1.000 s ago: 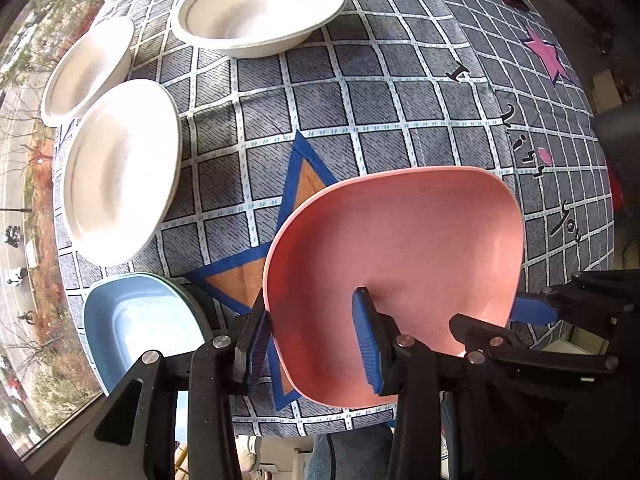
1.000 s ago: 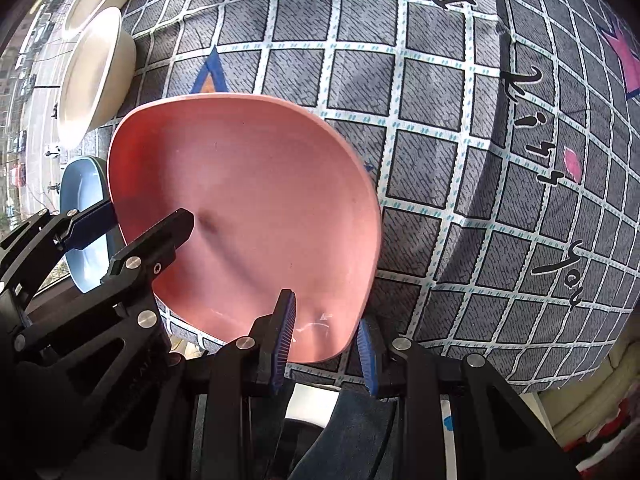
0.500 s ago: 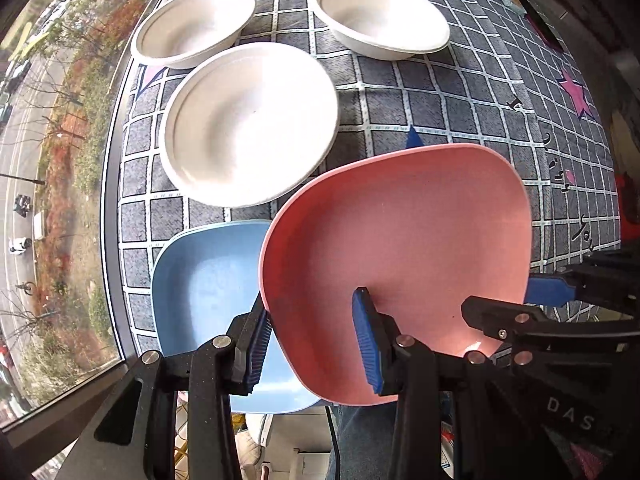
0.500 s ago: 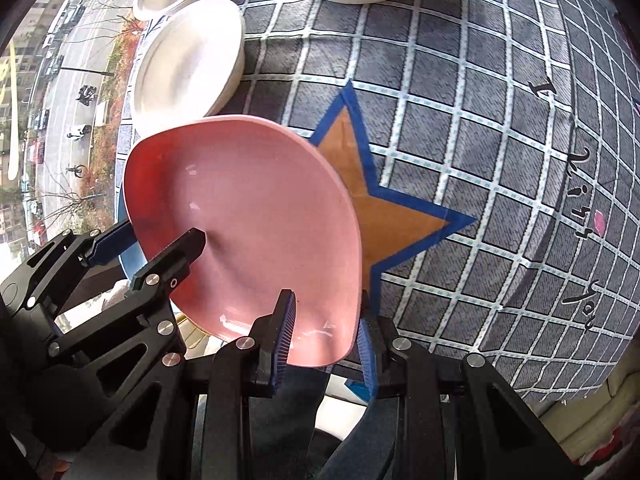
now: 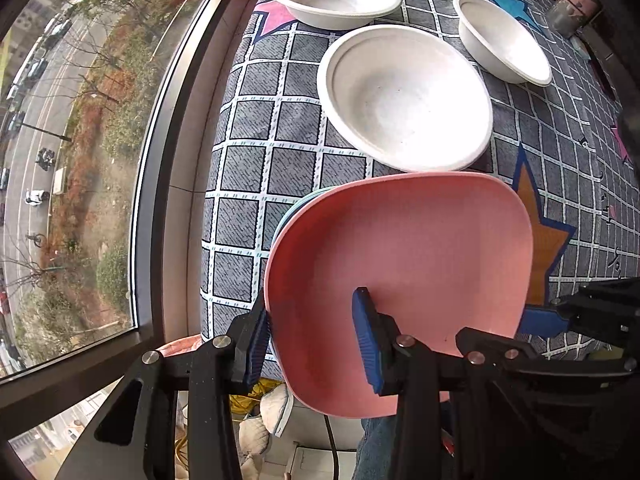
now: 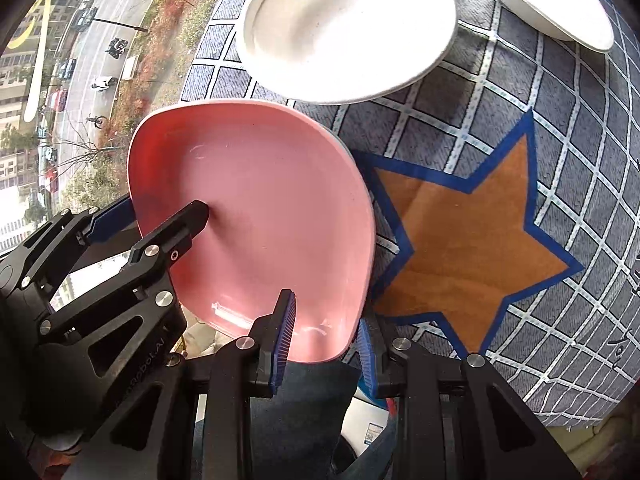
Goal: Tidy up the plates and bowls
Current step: 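Carry the pink plate with the right tool over the blue plate, then lower the pink plate onto the blue plate and open the right tool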
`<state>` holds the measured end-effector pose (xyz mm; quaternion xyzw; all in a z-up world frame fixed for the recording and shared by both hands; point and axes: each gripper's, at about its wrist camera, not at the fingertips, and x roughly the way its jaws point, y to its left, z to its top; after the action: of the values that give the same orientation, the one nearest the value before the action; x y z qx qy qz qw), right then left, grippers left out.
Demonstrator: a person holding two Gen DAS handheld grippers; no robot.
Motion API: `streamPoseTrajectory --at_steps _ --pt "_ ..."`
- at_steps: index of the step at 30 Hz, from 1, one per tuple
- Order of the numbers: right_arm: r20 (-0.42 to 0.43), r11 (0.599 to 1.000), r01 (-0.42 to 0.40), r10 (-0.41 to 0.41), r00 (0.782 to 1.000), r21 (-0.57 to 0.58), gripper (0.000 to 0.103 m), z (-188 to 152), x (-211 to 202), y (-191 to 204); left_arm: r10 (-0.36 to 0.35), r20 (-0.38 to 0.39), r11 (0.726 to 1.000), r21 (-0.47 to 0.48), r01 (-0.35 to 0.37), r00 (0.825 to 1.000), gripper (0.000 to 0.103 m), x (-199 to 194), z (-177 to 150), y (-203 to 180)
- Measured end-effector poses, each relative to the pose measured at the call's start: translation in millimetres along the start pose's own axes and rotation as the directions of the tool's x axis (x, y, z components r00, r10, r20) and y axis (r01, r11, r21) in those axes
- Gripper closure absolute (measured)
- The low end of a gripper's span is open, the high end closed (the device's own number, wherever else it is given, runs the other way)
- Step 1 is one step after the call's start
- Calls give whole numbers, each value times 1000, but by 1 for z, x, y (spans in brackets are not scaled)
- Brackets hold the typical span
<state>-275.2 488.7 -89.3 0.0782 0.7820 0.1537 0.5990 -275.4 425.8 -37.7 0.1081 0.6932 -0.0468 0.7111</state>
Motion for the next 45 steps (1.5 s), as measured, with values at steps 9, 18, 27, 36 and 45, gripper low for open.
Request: streamPoseTrajectory --at_steps 9,18,27,36,45 --pt "-1 1000 23 -23 1000 4 37 0 21 8 -3 20 998 -67 5 1000 37 15 2 32" --pt "54 994 16 -22 998 104 22 2 5 -18 -27 32 991 -129 31 999 24 14 -5 49" --pt "16 964 46 -52 999 262 22 -30 5 -69 -63 32 994 -86 66 997 23 4 4 25" --pt "20 962 45 -52 998 269 22 -26 -6 -95 -105 34 992 -63 107 994 23 -13 12 3" --pt "21 955 49 -58 998 293 22 -26 -17 -110 -132 28 990 -43 133 991 23 -16 21 -14"
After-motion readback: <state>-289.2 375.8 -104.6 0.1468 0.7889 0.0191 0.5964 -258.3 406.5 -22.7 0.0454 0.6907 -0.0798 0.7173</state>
